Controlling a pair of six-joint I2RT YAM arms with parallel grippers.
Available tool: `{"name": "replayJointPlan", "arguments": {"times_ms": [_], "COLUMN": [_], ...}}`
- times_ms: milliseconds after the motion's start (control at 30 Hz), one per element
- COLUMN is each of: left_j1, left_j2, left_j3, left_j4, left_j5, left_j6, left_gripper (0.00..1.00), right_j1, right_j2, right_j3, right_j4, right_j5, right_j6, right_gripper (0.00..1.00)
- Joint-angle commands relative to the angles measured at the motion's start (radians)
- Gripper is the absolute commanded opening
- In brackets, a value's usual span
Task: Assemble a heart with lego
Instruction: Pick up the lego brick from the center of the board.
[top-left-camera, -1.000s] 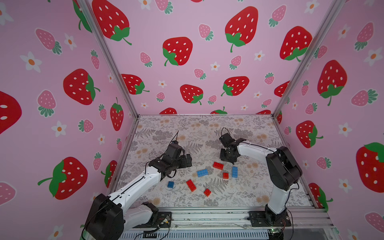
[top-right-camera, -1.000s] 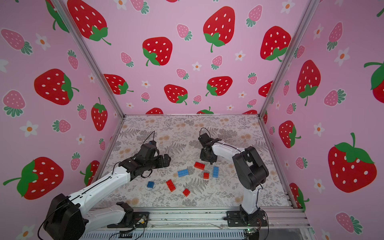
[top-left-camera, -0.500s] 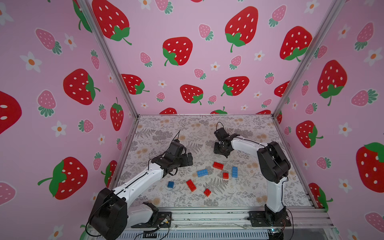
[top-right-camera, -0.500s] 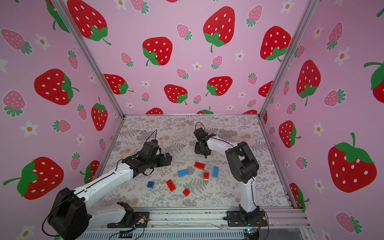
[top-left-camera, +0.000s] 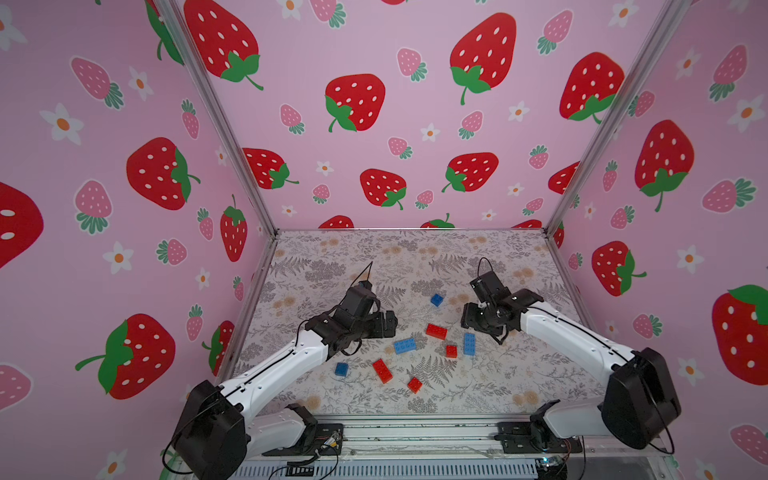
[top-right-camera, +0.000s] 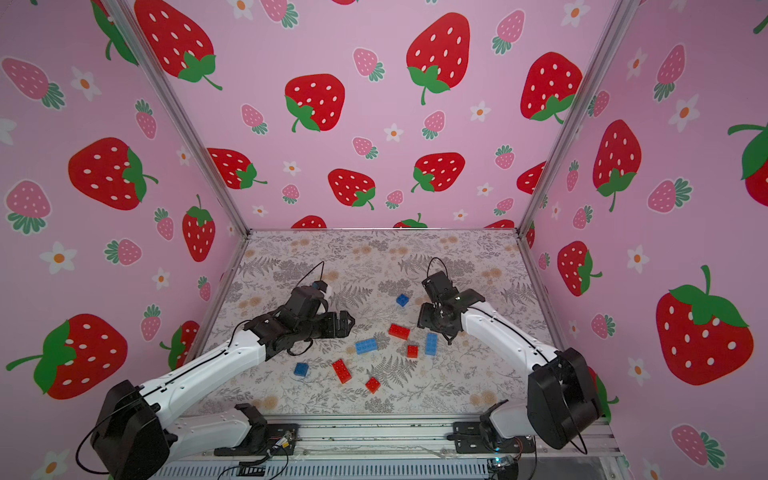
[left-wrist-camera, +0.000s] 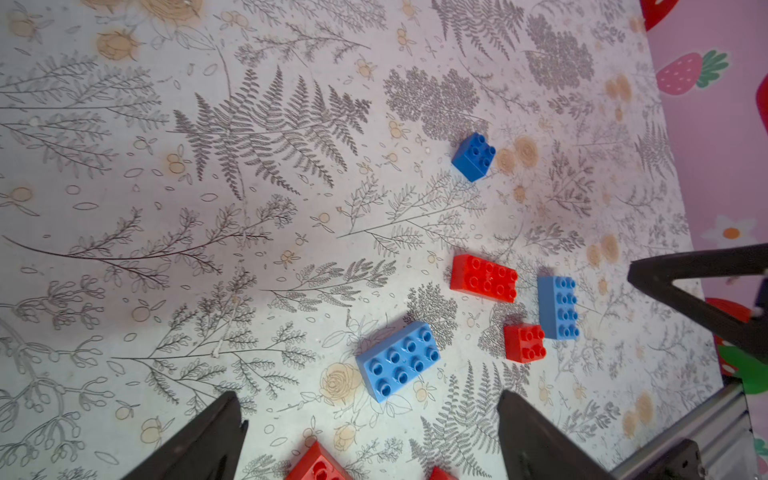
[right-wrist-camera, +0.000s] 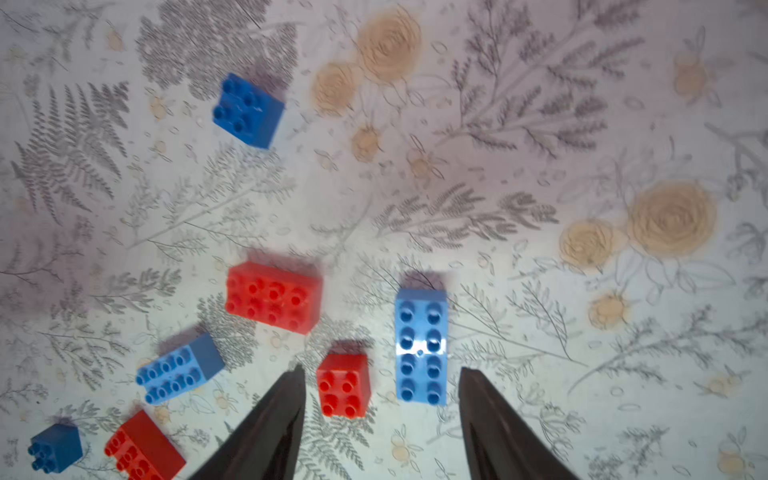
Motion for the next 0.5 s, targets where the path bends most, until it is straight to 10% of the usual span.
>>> {"name": "replayJointPlan", "arguments": {"times_ms": [0,467], "left_j1": [-0.037,-0.080], "left_j2": [0.005,0.038], "left_j3": [0.040,0.035], "left_j4": [-0.012,0.019], "left_j5": [-0.002,-0.045], "left_j6": [0.018,-0.002], "left_gripper": [0.99,0.99], "right_j1": [0.003,0.022], "right_j2": [-0.046,0.134], "right_j3": [-0.072,-0.069], "right_j4": [-0.035,0.055], "right_j5": [-0.068,-0.023], "right_j6": [0.044,0.090], "right_gripper": [0.68,0.60]}}
